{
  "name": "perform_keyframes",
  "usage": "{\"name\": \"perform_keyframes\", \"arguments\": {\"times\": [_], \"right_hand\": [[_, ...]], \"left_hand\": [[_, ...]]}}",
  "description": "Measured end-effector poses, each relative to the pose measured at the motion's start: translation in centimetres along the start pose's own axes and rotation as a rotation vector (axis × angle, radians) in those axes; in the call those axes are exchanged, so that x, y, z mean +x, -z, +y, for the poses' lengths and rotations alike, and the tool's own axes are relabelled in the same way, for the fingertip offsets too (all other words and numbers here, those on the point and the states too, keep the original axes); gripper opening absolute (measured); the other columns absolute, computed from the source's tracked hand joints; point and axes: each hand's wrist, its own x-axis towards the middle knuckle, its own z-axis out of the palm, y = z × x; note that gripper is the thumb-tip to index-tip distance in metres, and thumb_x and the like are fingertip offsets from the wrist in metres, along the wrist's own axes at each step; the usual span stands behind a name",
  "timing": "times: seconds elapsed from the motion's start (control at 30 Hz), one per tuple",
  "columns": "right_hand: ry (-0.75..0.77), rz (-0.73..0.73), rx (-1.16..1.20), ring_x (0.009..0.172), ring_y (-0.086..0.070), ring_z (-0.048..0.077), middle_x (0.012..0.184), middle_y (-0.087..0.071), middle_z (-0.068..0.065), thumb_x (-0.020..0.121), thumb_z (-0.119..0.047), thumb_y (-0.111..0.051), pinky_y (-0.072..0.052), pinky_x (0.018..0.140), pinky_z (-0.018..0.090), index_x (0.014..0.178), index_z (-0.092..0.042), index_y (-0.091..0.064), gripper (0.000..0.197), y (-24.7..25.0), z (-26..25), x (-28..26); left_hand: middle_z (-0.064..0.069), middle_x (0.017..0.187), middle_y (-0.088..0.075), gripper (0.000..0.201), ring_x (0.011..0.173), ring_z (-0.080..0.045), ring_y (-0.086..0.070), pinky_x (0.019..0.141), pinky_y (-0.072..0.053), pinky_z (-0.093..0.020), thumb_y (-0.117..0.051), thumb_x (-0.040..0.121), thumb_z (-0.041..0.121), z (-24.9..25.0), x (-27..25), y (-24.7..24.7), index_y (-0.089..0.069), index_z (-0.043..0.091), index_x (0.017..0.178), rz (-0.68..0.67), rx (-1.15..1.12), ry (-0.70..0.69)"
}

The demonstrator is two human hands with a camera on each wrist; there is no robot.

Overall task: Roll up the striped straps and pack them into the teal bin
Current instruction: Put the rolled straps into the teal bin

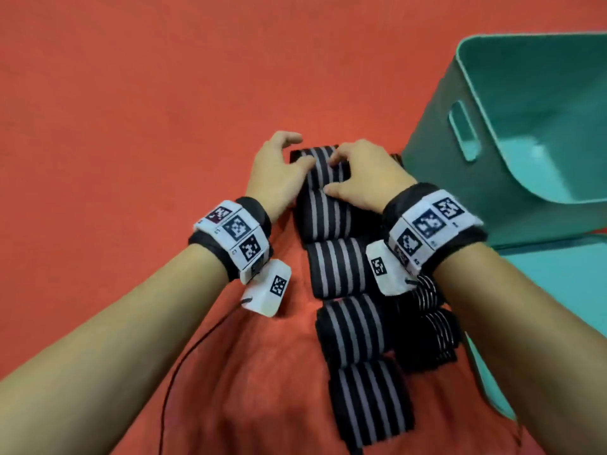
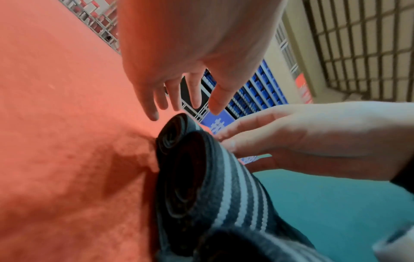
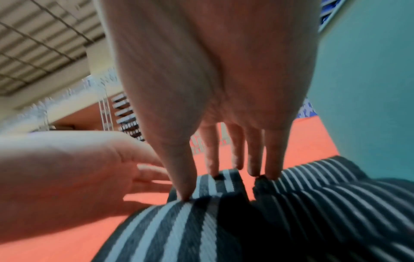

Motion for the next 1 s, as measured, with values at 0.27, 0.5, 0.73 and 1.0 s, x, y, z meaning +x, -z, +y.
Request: {"name": "perform_keyframes", "arguments": {"times": [0.27, 0.5, 0.73, 1.0], "right_hand": [[-0.088, -0.236, 0.059, 0.133, -0.051, 0.027, 0.146, -0.049, 0.008, 0.099, -0.036, -0.06, -0.044, 0.109, 0.043, 0.144, -0.015, -0.051, 0.05, 3.1, -0.3, -5.2], [-0.05, -0.446, 0.02, 0.121, -0.059, 0.031, 0.133, -0.059, 0.012, 0.099, -0.039, -0.06, -0.052, 0.098, 0.044, 0.137, -0.009, -0.051, 0.049, 6.2, -1.1, -6.6], [-0.057, -0.463, -0.004, 0.117, -0.062, 0.031, 0.13, -0.063, 0.012, 0.097, -0.033, -0.06, -0.05, 0.09, 0.036, 0.138, -0.012, -0.052, 0.046, 8.6, -0.5, -5.1], [-0.091, -0.485, -0.004, 0.12, -0.06, 0.029, 0.132, -0.062, 0.009, 0.096, -0.029, -0.061, -0.052, 0.096, 0.039, 0.137, -0.015, -0.054, 0.043, 7.6, 1.4, -4.9]], "left_hand": [[-0.005, 0.134, -0.063, 0.03, 0.125, -0.022, -0.058, 0.11, -0.043, -0.036, -0.061, 0.099, 0.017, 8.5, -3.5, 4.9, -0.061, 0.013, 0.129, -0.092, 0.111, 0.252], [-0.006, 0.132, -0.065, 0.028, 0.122, -0.023, -0.059, 0.102, -0.043, -0.03, -0.056, 0.103, 0.023, 16.7, -4.5, 5.3, -0.063, 0.012, 0.127, -0.169, 0.252, 0.292], [-0.008, 0.123, -0.067, 0.025, 0.114, -0.029, -0.062, 0.089, -0.045, -0.03, -0.054, 0.103, 0.026, 16.9, -5.3, 4.9, -0.061, 0.015, 0.125, -0.225, 0.406, 0.395], [-0.009, 0.132, -0.063, 0.031, 0.118, -0.027, -0.06, 0.085, -0.041, -0.028, -0.056, 0.102, 0.026, 13.5, -4.1, 4.0, -0.057, 0.018, 0.132, -0.329, 0.516, 0.452]]}}
